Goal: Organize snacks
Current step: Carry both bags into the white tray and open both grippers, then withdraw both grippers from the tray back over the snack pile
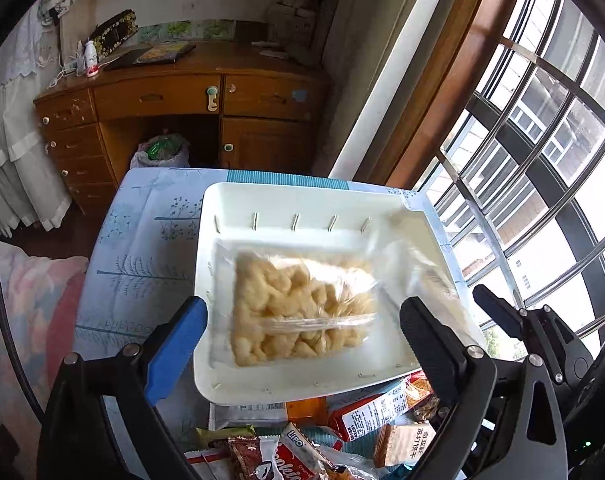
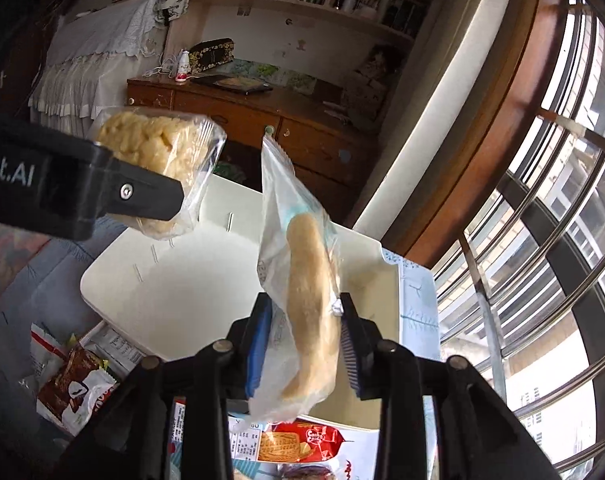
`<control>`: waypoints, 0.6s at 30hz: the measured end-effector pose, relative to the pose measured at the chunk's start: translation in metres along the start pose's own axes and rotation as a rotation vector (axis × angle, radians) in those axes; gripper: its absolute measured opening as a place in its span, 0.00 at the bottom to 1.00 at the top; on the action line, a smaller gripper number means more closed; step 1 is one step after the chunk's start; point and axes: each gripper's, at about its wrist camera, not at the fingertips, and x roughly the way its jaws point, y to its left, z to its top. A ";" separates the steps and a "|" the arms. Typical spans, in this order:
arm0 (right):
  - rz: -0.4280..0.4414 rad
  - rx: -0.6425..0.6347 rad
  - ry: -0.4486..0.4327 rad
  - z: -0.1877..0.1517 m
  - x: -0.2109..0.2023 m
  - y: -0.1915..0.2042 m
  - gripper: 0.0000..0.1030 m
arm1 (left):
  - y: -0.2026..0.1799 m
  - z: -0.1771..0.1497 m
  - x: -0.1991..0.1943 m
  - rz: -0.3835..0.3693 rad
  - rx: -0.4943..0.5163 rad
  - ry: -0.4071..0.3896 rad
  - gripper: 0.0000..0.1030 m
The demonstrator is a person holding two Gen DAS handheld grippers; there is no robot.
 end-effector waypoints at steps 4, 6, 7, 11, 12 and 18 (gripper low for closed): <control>0.007 0.021 -0.029 0.002 -0.005 -0.003 0.59 | -0.001 -0.003 -0.004 0.014 0.012 -0.006 0.95; 0.004 0.030 -0.033 0.004 -0.008 -0.005 0.61 | -0.002 -0.004 -0.009 0.014 0.014 -0.010 0.95; 0.010 0.039 -0.033 0.004 -0.009 -0.006 0.61 | -0.003 -0.005 -0.013 0.013 0.013 -0.013 0.95; 0.031 0.088 -0.023 0.004 -0.016 -0.014 0.61 | -0.006 -0.011 -0.032 0.004 0.016 -0.034 0.95; 0.036 0.101 -0.023 0.004 -0.020 -0.015 0.62 | -0.008 -0.013 -0.037 0.002 0.019 -0.038 0.95; 0.061 0.186 -0.035 -0.001 -0.051 -0.029 0.64 | -0.014 -0.035 -0.077 0.007 -0.005 -0.084 0.95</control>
